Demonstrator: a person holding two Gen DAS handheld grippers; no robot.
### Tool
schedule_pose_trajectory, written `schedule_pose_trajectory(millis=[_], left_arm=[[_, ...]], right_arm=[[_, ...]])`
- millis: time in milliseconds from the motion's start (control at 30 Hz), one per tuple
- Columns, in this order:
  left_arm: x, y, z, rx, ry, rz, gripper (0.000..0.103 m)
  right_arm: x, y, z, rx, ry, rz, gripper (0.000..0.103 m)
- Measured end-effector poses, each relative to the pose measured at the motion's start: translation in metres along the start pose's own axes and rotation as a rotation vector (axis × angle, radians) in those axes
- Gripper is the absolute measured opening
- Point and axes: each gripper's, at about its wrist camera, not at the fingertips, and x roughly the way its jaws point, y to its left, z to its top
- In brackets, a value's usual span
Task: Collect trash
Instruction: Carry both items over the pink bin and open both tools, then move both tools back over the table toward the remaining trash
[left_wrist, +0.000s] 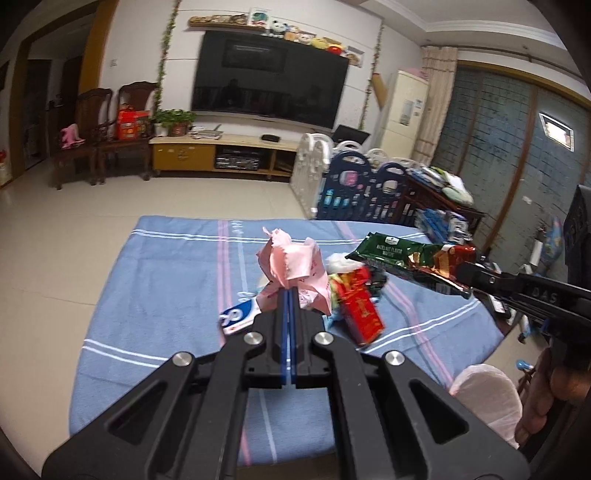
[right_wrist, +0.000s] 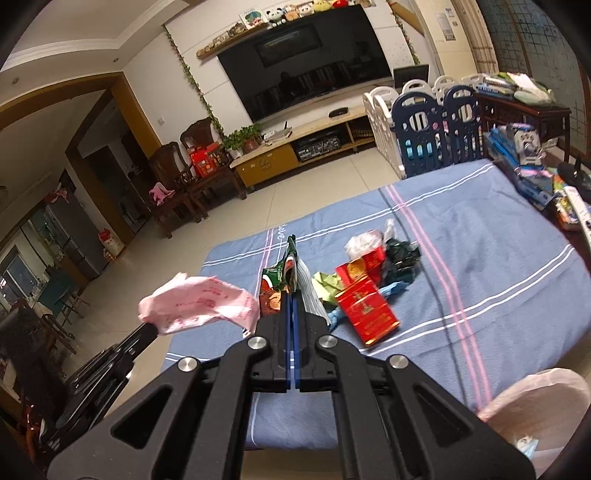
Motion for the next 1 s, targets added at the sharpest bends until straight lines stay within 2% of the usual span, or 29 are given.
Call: schedule_pose_trajectory(millis=[133,200,300,433,500,600,700,733,767,800,833,867,900,1000], left_arm=[[0.005,-0.029,-0.002,0.044,0.006,-0.138,0.001],[0.008,-0.051,-0.006,0.082,0.033,-0.238,0.001],[0.012,-0.093,-0.019,0.158,0.098,-0.391,0.001],[0.018,-0.148,-0.046,0.278,0.195,-0.530,0.001],[0.023,-0.177,-0.065,0.326,0.269,-0.612,0.001],[0.026,-0.212,-0.092,0.398,0.329,-0.694,0.002],[0.034,-0.236,-0.115,0.457,0.374,-0.697,0.002],[0.037,-0.240,-0.123,0.477,0.385,-0.676,0.006],[0.038,-0.240,-0.126,0.486,0.389,-0.657,0.029],[0.040,-0.239,-0.129,0.498,0.401,-0.629,0.050],[0.038,-0.234,-0.127,0.507,0.390,-0.598,0.081],[0.035,-0.231,-0.128,0.509,0.358,-0.577,0.083],[0.031,-0.225,-0.121,0.505,0.319,-0.553,0.083],[0.023,-0.197,-0.095,0.416,0.259,-0.505,0.084]], right_arm=[[-0.054,-0.017,-0.023,-0.075,-0.024,-0.069,0.002],[-0.086,-0.032,-0.040,-0.100,-0.025,-0.125,0.002],[-0.128,-0.054,-0.064,-0.132,-0.027,-0.229,0.002],[-0.183,-0.087,-0.086,-0.124,-0.007,-0.346,0.002],[-0.194,-0.096,-0.094,-0.131,0.011,-0.395,0.002],[-0.203,-0.108,-0.104,-0.128,0.047,-0.444,0.002],[-0.202,-0.113,-0.113,-0.133,0.081,-0.483,0.002],[-0.200,-0.115,-0.114,-0.131,0.094,-0.493,0.003],[-0.195,-0.120,-0.118,-0.125,0.130,-0.514,0.011],[-0.192,-0.123,-0.120,-0.118,0.154,-0.526,0.027],[-0.191,-0.125,-0.121,-0.106,0.148,-0.540,0.037],[-0.195,-0.124,-0.121,-0.097,0.119,-0.544,0.054],[-0.198,-0.121,-0.118,-0.092,0.088,-0.536,0.062],[-0.205,-0.107,-0.105,-0.084,0.012,-0.510,0.063]])
